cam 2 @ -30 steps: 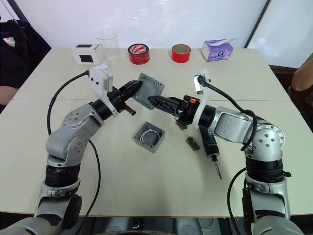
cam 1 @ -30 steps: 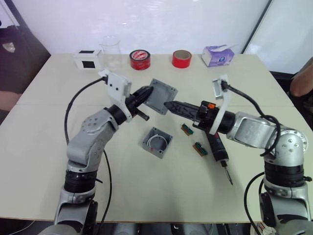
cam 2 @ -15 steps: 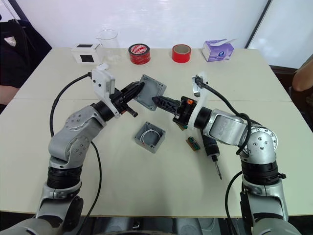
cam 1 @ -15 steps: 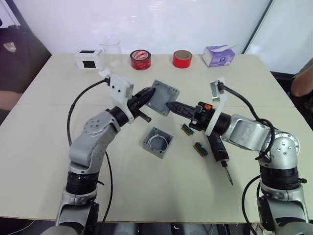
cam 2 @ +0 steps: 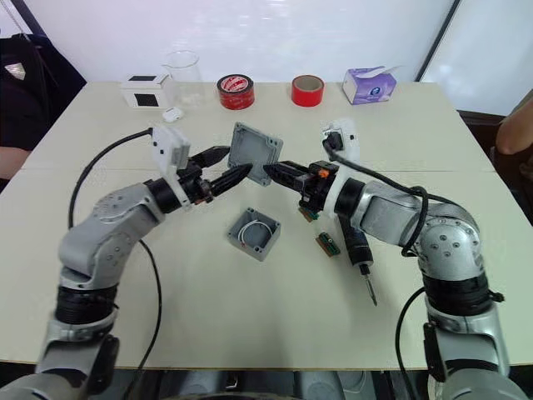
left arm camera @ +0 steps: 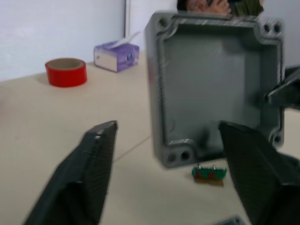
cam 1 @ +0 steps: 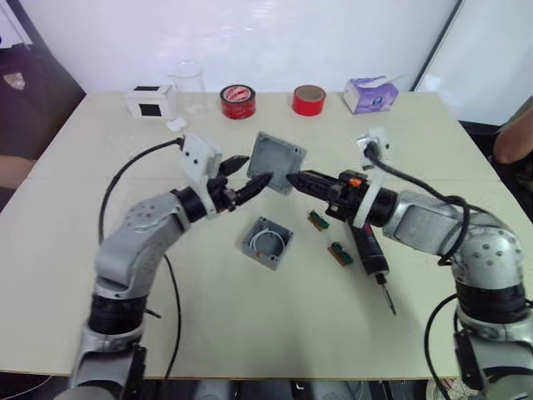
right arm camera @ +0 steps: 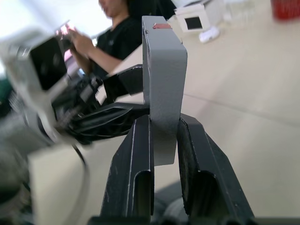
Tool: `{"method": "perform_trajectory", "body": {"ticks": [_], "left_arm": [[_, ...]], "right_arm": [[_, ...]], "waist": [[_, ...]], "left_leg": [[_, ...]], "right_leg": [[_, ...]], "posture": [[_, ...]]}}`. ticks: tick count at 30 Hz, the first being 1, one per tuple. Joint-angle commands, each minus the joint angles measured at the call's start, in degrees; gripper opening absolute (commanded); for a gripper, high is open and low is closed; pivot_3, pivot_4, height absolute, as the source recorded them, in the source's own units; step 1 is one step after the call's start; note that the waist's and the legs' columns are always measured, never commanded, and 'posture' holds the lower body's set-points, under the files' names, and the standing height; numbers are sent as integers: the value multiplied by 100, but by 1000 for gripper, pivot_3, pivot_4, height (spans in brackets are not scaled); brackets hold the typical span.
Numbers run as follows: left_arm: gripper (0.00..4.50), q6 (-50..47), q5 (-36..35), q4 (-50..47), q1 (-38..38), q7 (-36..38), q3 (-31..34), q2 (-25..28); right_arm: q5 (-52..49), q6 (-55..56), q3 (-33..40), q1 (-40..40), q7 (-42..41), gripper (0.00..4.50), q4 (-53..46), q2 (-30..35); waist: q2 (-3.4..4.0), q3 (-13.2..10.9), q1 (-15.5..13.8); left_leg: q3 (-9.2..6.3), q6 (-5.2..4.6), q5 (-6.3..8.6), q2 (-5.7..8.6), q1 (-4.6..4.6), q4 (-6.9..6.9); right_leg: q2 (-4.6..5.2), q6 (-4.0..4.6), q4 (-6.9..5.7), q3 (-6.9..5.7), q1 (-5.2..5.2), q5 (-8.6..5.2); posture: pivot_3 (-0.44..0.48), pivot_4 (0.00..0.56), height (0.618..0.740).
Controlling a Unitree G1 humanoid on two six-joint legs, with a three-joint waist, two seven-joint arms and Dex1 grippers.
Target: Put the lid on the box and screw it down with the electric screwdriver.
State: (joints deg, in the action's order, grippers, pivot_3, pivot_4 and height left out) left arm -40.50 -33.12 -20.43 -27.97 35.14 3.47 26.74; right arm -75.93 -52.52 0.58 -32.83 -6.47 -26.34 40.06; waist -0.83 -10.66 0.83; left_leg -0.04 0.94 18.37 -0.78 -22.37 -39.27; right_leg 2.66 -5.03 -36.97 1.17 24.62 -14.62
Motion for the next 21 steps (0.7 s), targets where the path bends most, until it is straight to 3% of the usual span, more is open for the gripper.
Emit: {"method": "perform_trajectory", "body": {"ticks": [1,5,9,15,21], "left_arm": [[4481,-232,-446,38,-32,808,409,746],[4481,-494,-707,388,-61,1816,447,1724],[4481,-434,-817,562,102,3098,297,2593],[4481,-34,-421,955,79,3476,165,2844],[4481,69,-219,1111,68,3522,143,2863]], "right_arm": [[2118,1002,-603,141,-1464,150,-718,739],[4659,3066,-1367,468,-2377,150,-512,1090],[7299,5736,-1944,801,-2257,150,349,1030],[10255,7969,-2109,1199,-1099,150,1045,921],[12008,8172,-1965,1748,0,150,1126,490]], "waist": [[0,0,-7],[0,-1,-3],[-3,-6,0],[-3,-6,-8],[-5,-5,1]], "left_leg": [[-1,0,0,0,0,0],[0,0,0,6,1,-1],[9,1,-1,11,4,-1],[15,17,-9,12,4,0],[14,35,-20,14,4,0]], "right_leg": [[0,0,0,-2,0,0],[0,0,1,-5,0,0],[-1,0,1,-1,0,-1],[2,0,-2,5,4,-2],[0,1,-16,8,7,-1]], "posture": [[0,150,739],[0,150,739],[0,150,739],[0,150,739],[0,150,739]]}}
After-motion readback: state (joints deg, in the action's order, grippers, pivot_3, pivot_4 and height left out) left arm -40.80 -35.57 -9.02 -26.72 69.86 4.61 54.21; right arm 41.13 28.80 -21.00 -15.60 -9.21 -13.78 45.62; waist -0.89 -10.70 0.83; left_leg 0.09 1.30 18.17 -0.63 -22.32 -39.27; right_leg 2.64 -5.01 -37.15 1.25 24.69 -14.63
